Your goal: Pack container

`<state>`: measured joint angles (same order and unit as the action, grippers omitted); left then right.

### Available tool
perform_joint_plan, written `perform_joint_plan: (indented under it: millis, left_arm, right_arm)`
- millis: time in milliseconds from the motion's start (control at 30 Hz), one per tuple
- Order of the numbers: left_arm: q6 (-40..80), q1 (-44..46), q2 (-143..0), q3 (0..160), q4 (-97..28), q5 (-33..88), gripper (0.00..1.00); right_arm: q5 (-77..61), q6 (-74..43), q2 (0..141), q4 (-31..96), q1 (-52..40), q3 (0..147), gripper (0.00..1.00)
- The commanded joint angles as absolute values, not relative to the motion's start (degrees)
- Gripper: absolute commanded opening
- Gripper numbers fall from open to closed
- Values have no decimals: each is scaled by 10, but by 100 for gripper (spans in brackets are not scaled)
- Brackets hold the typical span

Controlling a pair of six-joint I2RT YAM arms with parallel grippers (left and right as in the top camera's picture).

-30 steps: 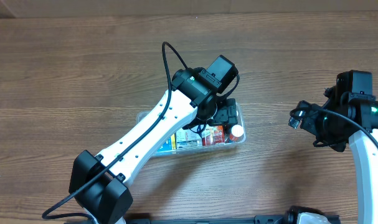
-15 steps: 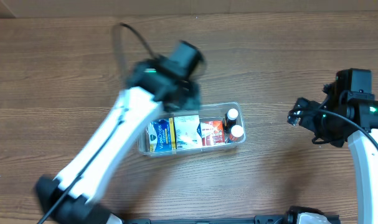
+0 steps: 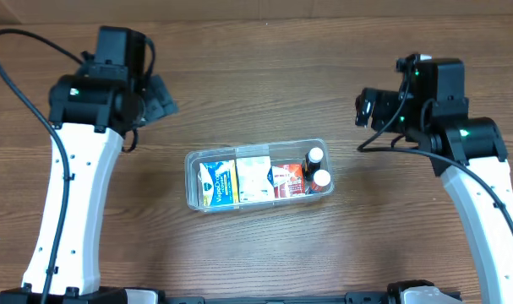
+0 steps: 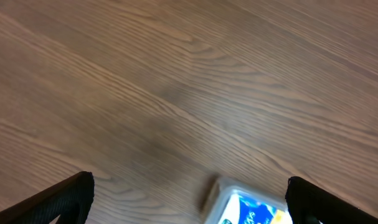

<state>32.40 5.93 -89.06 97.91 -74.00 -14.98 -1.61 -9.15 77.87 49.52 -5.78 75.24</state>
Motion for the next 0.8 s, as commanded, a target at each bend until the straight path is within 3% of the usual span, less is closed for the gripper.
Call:
perform_joint_plan:
  millis: [0, 300, 767]
  left_arm:
    - [282, 45, -894, 985, -728, -162, 100]
    - [246, 48, -816, 968, -771, -165, 100]
    - [247, 77, -366, 626, -682, -165, 100]
  right_arm:
    - [-5, -85, 774, 486, -59, 766, 100]
    - [-5, -108, 693, 547, -59, 755, 100]
    - [8, -126, 387, 590, -59, 550, 100]
